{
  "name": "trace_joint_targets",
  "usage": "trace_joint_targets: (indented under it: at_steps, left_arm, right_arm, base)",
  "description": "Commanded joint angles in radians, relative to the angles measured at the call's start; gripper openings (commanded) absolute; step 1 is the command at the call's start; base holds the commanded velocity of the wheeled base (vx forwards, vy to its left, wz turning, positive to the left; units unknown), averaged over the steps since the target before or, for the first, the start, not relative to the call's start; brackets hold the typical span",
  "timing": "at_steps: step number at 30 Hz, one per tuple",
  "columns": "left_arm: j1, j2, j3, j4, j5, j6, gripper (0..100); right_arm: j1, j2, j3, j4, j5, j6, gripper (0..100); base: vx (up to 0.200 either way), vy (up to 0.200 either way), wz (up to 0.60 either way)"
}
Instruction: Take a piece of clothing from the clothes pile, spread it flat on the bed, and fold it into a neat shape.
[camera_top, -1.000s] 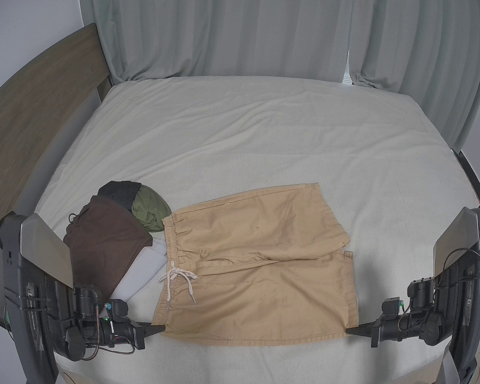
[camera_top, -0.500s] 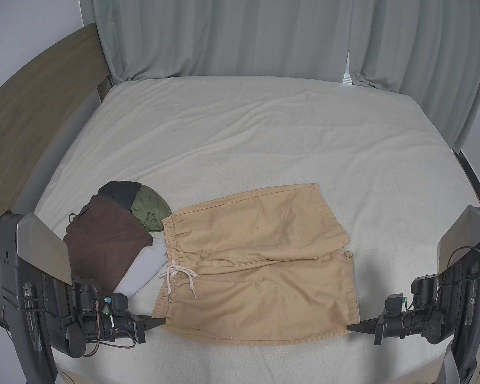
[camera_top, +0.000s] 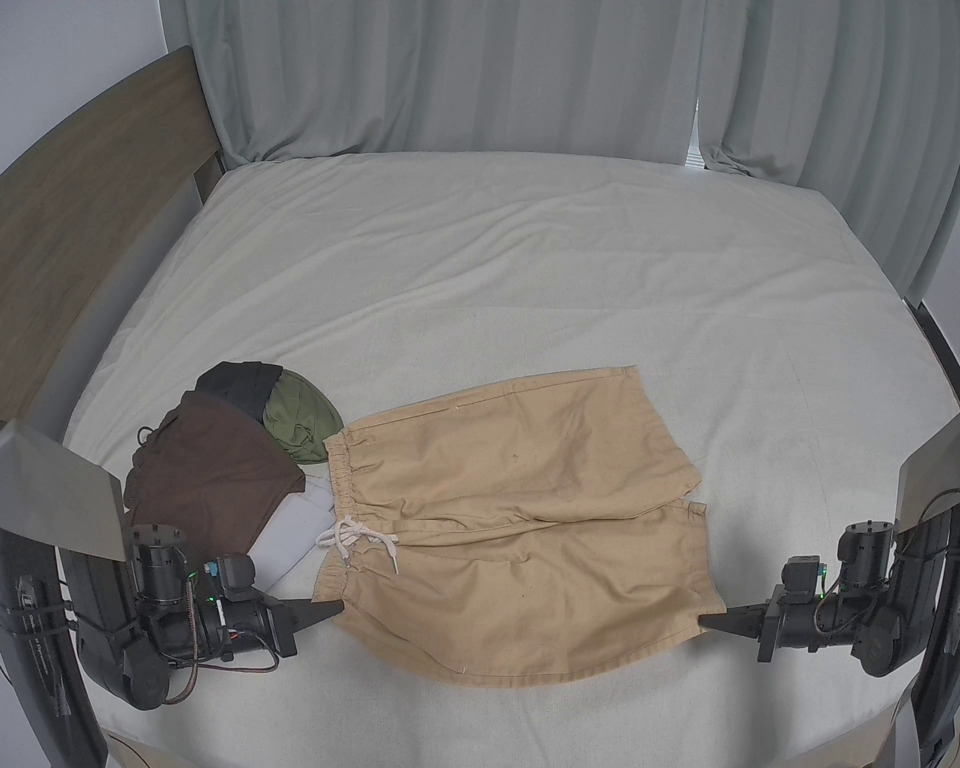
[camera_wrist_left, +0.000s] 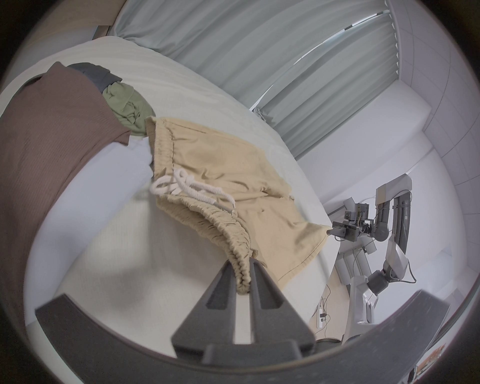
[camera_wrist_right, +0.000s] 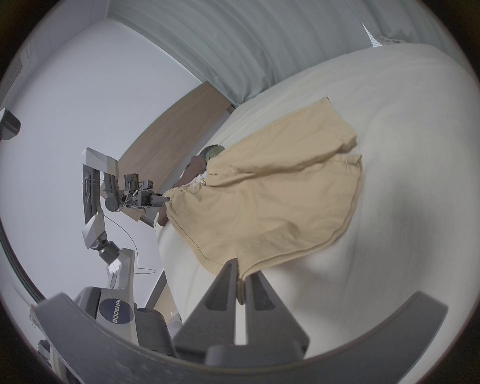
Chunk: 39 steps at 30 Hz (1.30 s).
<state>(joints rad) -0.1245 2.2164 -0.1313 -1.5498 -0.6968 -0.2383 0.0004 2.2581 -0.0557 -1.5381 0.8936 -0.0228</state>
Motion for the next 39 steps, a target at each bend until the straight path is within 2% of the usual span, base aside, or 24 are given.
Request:
trace_joint_targets:
  at_steps: [1,9,13,17,30,39]
  left_arm:
    - [-0.006,-0.034,-0.025,-0.001,0.003,-0.019,0]
    - [-0.009,-0.050,-0.060,-0.001,0.020,-0.081,0]
    - [-0.017,-0.064,-0.093,-0.001,0.053,-0.138,0]
    - [-0.021,-0.063,-0.100,-0.001,0.082,-0.141,0]
    - [-0.012,-0.057,-0.137,-0.001,0.086,-0.145,0]
    - [-0.011,-0.060,-0.160,-0.001,0.114,-0.190,0]
  right_arm:
    - [0.003,-0.057,-0.024,0.000,0.008,0.018,0]
    - [0.007,-0.104,-0.069,0.000,0.007,0.090,0]
    - [0.007,-0.146,-0.090,0.000,0.007,0.142,0]
    - [0.000,-0.152,-0.108,0.000,0.007,0.150,0]
    - [0.000,-0.207,-0.110,0.001,0.008,0.173,0]
    - [0.009,-0.255,-0.075,0.001,0.010,0.172,0]
  base:
    - [0.000,0.000,0.00]
    - [0.000,0.000,0.00]
    - [0.000,0.000,0.00]
    - [0.000,0.000,0.00]
    - [0.000,0.000,0.00]
    - [0.000,0.000,0.00]
